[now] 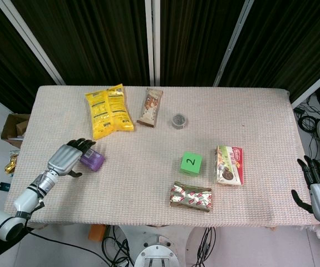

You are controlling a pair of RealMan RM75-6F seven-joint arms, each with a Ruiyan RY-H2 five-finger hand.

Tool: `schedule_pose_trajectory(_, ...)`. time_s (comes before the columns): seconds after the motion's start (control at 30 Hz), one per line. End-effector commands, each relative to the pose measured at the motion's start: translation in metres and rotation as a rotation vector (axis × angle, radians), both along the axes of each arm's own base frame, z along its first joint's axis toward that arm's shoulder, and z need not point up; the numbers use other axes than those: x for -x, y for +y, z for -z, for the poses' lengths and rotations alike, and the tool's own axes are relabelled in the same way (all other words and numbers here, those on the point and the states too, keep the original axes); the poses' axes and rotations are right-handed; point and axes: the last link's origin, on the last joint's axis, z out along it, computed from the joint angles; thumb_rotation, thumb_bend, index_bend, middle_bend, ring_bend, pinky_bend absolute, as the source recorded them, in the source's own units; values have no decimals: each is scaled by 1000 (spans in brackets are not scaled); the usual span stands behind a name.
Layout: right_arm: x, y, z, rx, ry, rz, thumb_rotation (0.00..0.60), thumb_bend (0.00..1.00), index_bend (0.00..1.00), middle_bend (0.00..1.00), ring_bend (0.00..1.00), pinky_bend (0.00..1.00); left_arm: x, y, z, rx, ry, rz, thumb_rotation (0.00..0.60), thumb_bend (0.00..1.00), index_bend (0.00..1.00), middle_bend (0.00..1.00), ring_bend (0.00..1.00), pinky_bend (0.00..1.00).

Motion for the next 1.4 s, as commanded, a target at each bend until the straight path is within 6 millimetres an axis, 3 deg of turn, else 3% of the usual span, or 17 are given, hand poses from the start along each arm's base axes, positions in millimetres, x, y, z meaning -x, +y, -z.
schedule_pose_trajectory(0.03,1,-1,0,0,1,1,600,239,0,0,0,0,1,0,0,-1,2,-1,600,64,66,88,69,186)
schedule_pose_trajectory(0.57,-2,-2,-3,9,-1,-14,600,239,0,0,0,0,-2,8,4,27,-21,-20,600,134,66,125,69,186)
schedule_pose_trajectory(1.27,2,1,-7,19,4,7,600,240,0,0,0,0,0,20,15,42,-24,-13,600,242,74,253,69,185)
schedule_pose_trajectory(1.4,2,1,-6,18,4,5,600,239,0,0,0,0,-2,20,15,39,-43,-13,600,249,90,356,77,186)
